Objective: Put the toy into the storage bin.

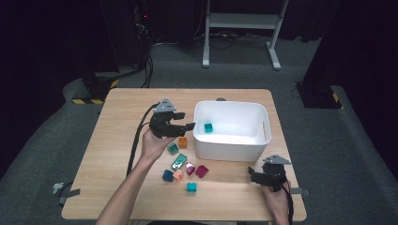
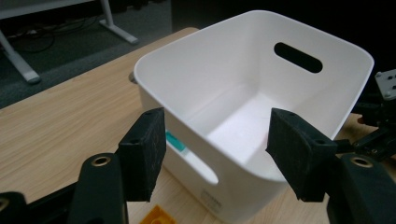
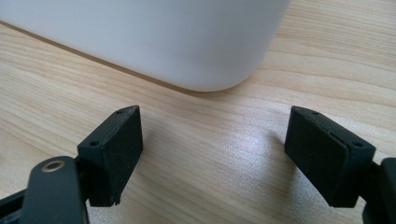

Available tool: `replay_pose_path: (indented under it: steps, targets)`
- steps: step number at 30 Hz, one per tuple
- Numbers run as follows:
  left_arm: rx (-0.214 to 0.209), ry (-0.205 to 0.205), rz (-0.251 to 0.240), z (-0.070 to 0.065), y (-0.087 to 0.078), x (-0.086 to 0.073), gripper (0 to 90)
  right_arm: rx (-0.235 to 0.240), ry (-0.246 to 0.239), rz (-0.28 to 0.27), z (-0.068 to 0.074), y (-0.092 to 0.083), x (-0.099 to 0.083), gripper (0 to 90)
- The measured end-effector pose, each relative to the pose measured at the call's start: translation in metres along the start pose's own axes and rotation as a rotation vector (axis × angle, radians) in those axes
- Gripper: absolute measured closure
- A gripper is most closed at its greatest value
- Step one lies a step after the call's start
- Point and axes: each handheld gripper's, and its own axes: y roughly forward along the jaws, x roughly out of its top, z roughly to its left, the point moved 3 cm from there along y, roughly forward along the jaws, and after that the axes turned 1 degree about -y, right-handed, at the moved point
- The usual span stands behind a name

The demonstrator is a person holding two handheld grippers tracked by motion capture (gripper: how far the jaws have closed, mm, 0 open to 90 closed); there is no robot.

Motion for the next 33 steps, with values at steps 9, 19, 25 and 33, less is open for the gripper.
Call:
replay_pose_path:
  steps: [9, 19, 25, 33]
  targets:
    - [0.045, -0.051, -0.011, 0.014, -0.017, -0.027, 36.0, 0.000, 0.000, 0.000, 0.000, 0.000, 0.000, 19.1]
    - [0.092, -0.072, 0.042, 0.022, -0.016, -0.058, 34.7, 0.000, 0.000, 0.000, 0.000, 0.000, 0.000, 19.1]
    - [0.101, -0.109, 0.069, 0.030, -0.010, -0.077, 35.1, 0.000, 0.000, 0.000, 0.000, 0.000, 0.000, 19.2]
    - [0.118, -0.129, 0.113, 0.038, 0.001, -0.098, 35.4, 0.000, 0.000, 0.000, 0.000, 0.000, 0.000, 19.1]
